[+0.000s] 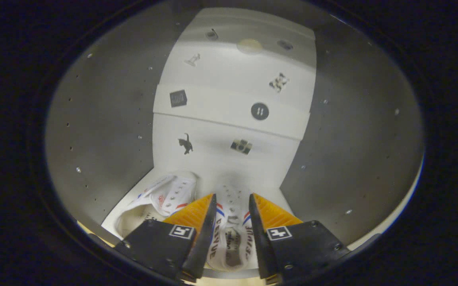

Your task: Open the shoe cabinet door, grab the shoes and put them into the shoe cabinet, then close the shoe cabinet door.

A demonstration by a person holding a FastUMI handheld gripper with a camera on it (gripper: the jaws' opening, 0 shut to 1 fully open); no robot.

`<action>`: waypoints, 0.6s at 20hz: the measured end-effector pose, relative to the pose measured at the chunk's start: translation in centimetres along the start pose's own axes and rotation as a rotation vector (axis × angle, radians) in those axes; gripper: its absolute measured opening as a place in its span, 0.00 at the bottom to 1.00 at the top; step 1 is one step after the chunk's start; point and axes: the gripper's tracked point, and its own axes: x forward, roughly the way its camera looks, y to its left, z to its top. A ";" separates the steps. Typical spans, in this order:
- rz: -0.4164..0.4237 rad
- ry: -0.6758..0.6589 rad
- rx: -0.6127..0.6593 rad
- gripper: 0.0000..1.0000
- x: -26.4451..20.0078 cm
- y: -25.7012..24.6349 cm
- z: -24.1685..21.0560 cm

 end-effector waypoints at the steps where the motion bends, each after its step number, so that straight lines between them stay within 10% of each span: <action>1: -0.002 -0.011 -0.012 0.54 -0.8 0.1 0.2; 6: 0.029 -0.055 0.024 0.83 -6.5 0.7 0.6; 12: 0.076 -0.085 0.115 0.85 -15.0 1.2 -0.2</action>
